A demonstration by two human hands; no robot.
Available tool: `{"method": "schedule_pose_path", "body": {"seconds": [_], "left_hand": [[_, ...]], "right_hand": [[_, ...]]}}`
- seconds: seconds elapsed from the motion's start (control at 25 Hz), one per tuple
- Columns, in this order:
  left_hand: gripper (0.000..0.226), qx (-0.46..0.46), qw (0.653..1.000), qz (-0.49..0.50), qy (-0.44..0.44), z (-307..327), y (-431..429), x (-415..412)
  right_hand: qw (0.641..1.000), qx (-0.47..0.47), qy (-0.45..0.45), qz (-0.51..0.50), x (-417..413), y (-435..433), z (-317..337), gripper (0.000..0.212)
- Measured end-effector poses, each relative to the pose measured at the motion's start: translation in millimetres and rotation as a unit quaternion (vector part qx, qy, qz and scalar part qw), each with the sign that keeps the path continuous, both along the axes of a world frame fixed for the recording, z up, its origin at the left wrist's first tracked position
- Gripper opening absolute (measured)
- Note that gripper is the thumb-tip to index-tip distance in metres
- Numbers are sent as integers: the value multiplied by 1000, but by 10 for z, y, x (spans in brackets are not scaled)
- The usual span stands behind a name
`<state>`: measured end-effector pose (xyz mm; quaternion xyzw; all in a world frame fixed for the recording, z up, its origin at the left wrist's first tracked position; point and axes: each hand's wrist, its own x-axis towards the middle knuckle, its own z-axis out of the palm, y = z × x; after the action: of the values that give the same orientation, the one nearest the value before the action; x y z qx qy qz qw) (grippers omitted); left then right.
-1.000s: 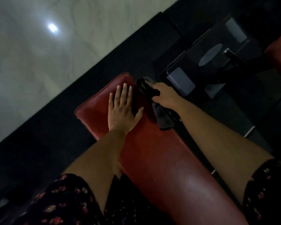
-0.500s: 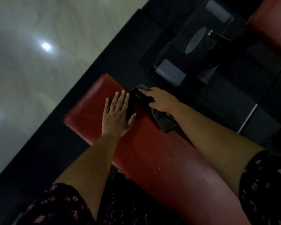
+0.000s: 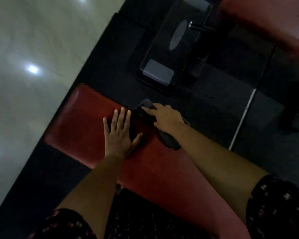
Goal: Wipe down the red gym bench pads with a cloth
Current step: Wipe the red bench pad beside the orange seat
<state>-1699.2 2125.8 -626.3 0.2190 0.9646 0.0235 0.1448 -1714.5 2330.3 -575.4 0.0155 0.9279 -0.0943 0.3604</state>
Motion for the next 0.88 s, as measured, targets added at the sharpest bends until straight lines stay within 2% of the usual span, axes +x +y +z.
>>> {"method": "schedule_pose_path", "body": {"seconds": [0.16,0.32,0.44,0.56,0.64,0.76,0.88], "left_hand": [[90,16,1000,-23,-6,19,41,27],[88,9,992,-120,-21,27,342,260],[88,0,991,-134,-8,-13,432,328],[85,13,989,-149,7,3,444,313],[80,43,983,-176,-7,43,563,340],[76,55,970,-236,-14,81,866,632],[71,52,976,-210,-24,65,1042,925]], "right_hand": [[1000,19,-21,0,512,323,66,72],[990,76,-88,-84,1174,762,193,64],[988,80,-56,-124,1060,545,189,61],[991,82,1,-107,928,282,171,56],[990,94,-8,-101,1100,375,157,56],[976,151,-38,-149,1647,709,205,57],[961,175,-65,-206,2002,938,287,56]]}}
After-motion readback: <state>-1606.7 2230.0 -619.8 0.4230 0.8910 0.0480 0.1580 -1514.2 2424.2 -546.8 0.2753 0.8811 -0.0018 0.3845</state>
